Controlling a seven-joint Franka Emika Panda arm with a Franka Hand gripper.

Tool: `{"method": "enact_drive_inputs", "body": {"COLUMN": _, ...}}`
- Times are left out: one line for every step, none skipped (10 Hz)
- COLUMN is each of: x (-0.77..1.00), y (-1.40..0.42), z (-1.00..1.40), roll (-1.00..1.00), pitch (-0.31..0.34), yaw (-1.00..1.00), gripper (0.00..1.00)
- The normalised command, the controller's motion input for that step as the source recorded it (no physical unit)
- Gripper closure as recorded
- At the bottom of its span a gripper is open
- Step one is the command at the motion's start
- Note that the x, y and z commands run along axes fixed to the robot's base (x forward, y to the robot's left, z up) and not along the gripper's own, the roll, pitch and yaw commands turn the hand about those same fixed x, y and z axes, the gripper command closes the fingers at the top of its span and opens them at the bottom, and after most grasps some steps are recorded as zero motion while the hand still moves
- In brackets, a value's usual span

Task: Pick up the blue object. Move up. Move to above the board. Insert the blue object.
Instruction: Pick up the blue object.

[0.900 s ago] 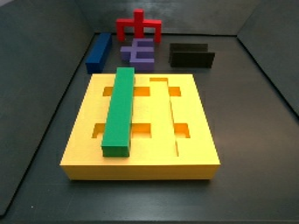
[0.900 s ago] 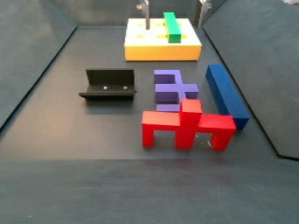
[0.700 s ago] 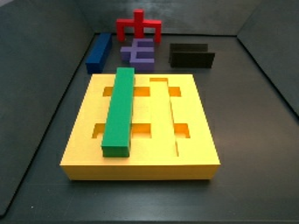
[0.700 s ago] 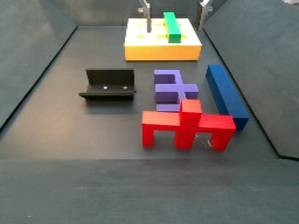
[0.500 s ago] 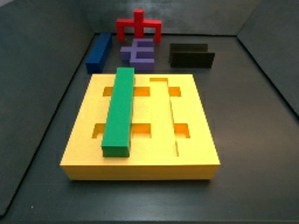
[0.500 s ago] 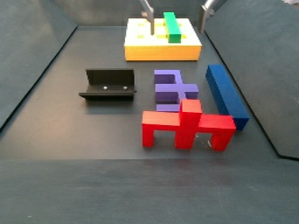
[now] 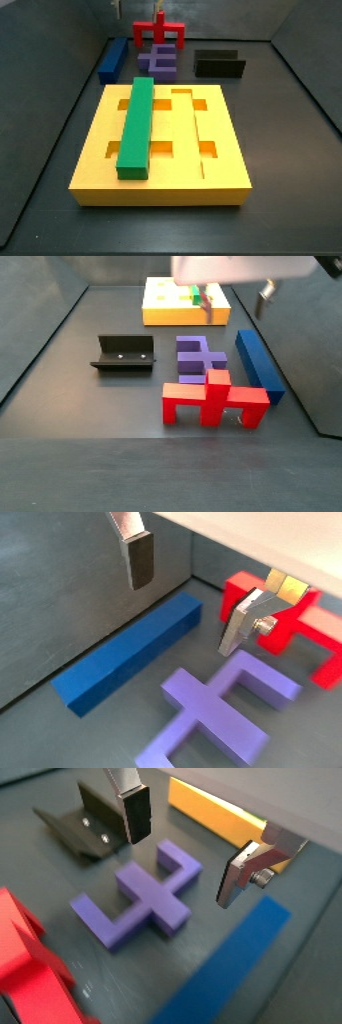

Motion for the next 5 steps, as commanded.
{"method": "enact_drive_inputs", "body": {"x": -1.00, "y": 0.00, "z": -0.62, "roll": -0.22, "pitch": 0.000, "yaw": 0.00, "gripper": 0.00}}
{"method": "enact_drive_inputs", "body": {"x": -1.00, "y": 0.00, "z": -0.61, "roll": -0.22, "pitch": 0.000, "yaw": 0.00, "gripper": 0.00}}
{"method": "enact_drive_inputs", "body": {"x": -1.00, "y": 0.00, "z": -0.59, "roll": -0.21, "pitch": 0.000, "yaw": 0.00, "gripper": 0.00}}
{"method": "enact_drive_inputs", "body": {"x": -0.99, "y": 0.00, "z": -0.54, "roll": -0.21, "pitch": 0.000, "yaw": 0.00, "gripper": 0.00}}
{"method": "enact_drive_inputs", "body": {"x": -0.89, "y": 0.00, "z": -0.45, "roll": -0.19, "pitch": 0.000, "yaw": 0.00, "gripper": 0.00}}
